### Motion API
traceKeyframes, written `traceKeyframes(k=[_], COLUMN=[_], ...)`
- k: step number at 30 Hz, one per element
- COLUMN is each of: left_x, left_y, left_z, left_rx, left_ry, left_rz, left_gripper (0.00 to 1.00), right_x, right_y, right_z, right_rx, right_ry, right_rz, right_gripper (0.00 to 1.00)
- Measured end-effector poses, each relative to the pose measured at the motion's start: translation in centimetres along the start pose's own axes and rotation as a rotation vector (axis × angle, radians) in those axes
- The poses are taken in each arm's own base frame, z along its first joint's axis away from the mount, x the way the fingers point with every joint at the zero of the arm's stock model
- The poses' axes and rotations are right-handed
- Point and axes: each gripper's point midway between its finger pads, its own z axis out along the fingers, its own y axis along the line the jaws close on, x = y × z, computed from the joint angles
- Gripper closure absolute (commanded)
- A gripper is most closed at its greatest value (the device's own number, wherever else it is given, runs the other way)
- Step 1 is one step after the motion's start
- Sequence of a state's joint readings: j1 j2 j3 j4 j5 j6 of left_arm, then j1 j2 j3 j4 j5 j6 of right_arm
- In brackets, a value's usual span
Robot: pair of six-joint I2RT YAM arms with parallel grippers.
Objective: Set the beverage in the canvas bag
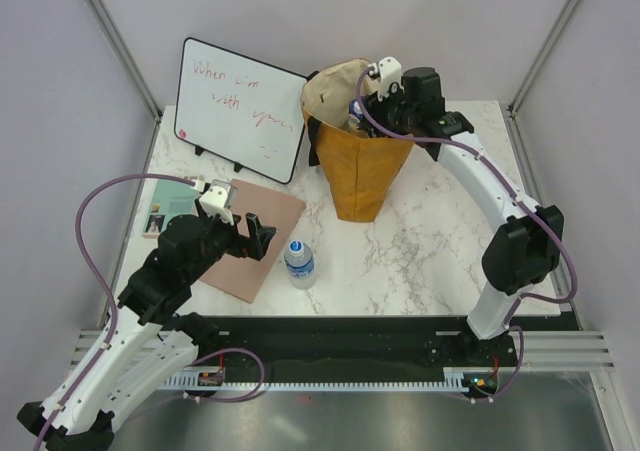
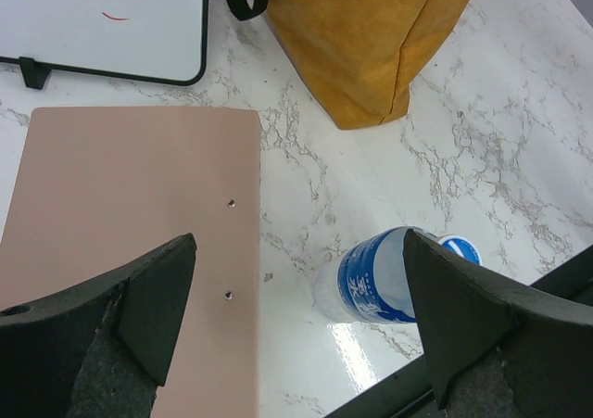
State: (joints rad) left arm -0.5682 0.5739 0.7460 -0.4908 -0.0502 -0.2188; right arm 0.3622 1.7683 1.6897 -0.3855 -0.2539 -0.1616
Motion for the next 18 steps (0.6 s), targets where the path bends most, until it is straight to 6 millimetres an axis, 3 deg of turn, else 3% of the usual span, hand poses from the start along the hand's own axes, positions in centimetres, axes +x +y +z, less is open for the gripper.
traceKeyframes(k=[6,11,14,18], left_x=[0.0,0.0,0.0,0.0], left_y=[0.0,0.0,0.0,0.0], left_z=[0.0,0.0,0.0,0.0], left_rx=[0.000,0.000,0.001,0.001], left_ry=[0.000,0.000,-0.001,-0.001], left_rz=[0.000,0.000,0.000,0.000], left_gripper=[0.00,0.00,0.00,0.00], right_x=[-2.9,-5.3,-7.0,-9.1], right_y=[-0.4,-0.3,0.4,3.4], right_z=[-2.4,-5.0,-6.8,-8.8], right_rx=[0.052,0.087,0.093,0.060], right_ry=[-0.069,-0.132,-0.173,-0.217], right_rz=[0.018,0.042,0.048,0.031], right_gripper=[0.39,0.28,0.24,0.21])
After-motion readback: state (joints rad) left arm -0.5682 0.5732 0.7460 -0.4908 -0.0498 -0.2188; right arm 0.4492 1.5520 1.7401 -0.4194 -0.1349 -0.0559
